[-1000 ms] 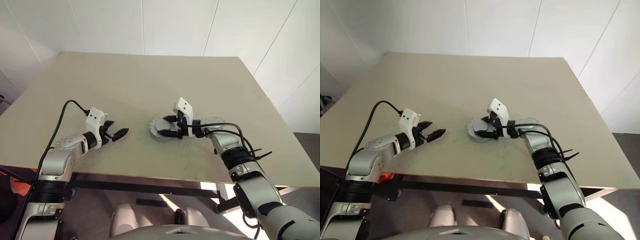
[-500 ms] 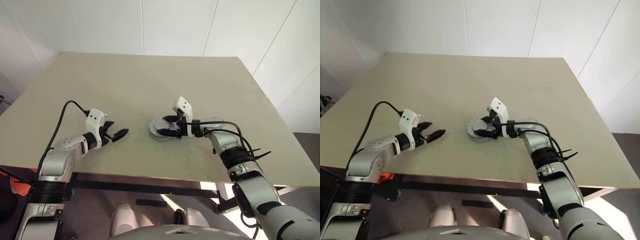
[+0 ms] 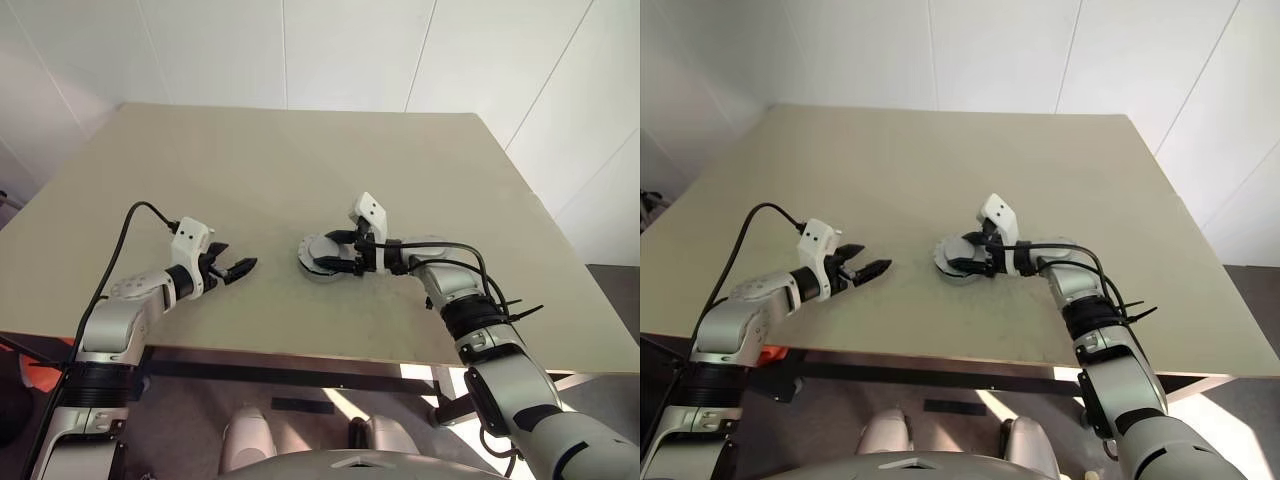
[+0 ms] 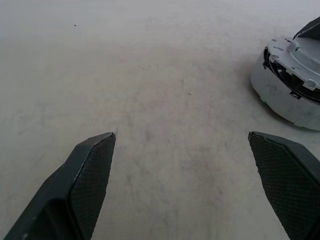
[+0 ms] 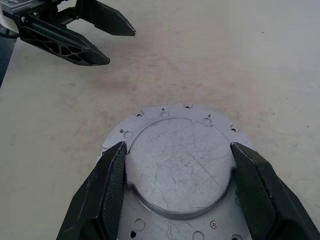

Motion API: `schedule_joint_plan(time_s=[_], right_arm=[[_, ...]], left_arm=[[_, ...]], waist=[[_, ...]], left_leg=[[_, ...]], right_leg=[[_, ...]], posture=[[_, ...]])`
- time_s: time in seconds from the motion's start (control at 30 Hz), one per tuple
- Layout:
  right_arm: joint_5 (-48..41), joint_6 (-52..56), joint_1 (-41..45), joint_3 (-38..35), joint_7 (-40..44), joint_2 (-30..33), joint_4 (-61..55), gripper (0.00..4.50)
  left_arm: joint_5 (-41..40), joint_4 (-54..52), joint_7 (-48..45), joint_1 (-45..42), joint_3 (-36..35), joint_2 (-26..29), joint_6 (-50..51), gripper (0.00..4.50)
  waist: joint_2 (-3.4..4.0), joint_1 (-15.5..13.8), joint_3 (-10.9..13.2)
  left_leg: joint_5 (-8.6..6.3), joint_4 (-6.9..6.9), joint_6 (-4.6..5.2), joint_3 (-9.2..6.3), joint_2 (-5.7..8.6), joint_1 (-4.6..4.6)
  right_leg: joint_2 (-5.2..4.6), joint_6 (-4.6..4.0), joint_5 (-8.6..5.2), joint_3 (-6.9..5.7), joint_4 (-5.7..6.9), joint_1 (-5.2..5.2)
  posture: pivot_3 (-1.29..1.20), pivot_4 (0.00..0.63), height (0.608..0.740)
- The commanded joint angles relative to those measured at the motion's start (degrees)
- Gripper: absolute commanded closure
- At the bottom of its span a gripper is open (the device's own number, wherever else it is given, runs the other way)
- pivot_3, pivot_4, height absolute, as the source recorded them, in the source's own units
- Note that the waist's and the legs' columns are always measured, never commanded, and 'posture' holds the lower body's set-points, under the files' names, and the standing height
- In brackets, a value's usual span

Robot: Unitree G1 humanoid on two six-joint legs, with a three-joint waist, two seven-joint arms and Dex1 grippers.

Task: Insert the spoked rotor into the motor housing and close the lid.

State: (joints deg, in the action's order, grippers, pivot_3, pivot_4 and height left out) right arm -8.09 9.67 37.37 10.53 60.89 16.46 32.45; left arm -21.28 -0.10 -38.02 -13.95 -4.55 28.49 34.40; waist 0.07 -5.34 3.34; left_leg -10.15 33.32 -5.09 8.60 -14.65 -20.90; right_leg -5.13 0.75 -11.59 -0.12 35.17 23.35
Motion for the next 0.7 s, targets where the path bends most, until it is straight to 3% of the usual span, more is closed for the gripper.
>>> schedule_joint_plan(time_s=[0.03,0.47,0.7], right_arm=[[1.6,-3.0,1.0,-0.2,-2.0,0.3,0.2,1.33],[2.5,-4.2,1.0,0.4,-1.8,0.5,1.5,1.33],[-2.0,-0.5,0.4,-1.2,2.0,0.6,-3.5,1.33]], left_arm=[[0.0,-1.8,0.1,-0.5,-0.3,0.3,-0.5,0.00],[-0.1,-2.0,0.2,-0.1,-0.5,0.4,-0.6,0.00],[0.0,-1.7,0.2,-0.2,-0.2,0.2,-0.6,0.00]], waist=[[0.00,0.0,0.0],[0.00,0.0,0.0],[0.00,0.0,0.0]], left_leg=[[0.00,0.00,0.00,0.00,0.00,0.00],[0.01,0.00,0.00,0.00,0.03,0.03],[0.01,0.00,0.00,0.00,0.03,0.02]], right_leg=[[0.00,0.00,0.00,0.00,0.00,0.00],[0.00,0.00,0.00,-0.01,0.04,-0.03],[0.00,0.00,0.00,0.00,0.03,-0.02]], posture=[[0.00,0.000,0.740],[0.00,0.000,0.740],[0.00,0.000,0.740]])
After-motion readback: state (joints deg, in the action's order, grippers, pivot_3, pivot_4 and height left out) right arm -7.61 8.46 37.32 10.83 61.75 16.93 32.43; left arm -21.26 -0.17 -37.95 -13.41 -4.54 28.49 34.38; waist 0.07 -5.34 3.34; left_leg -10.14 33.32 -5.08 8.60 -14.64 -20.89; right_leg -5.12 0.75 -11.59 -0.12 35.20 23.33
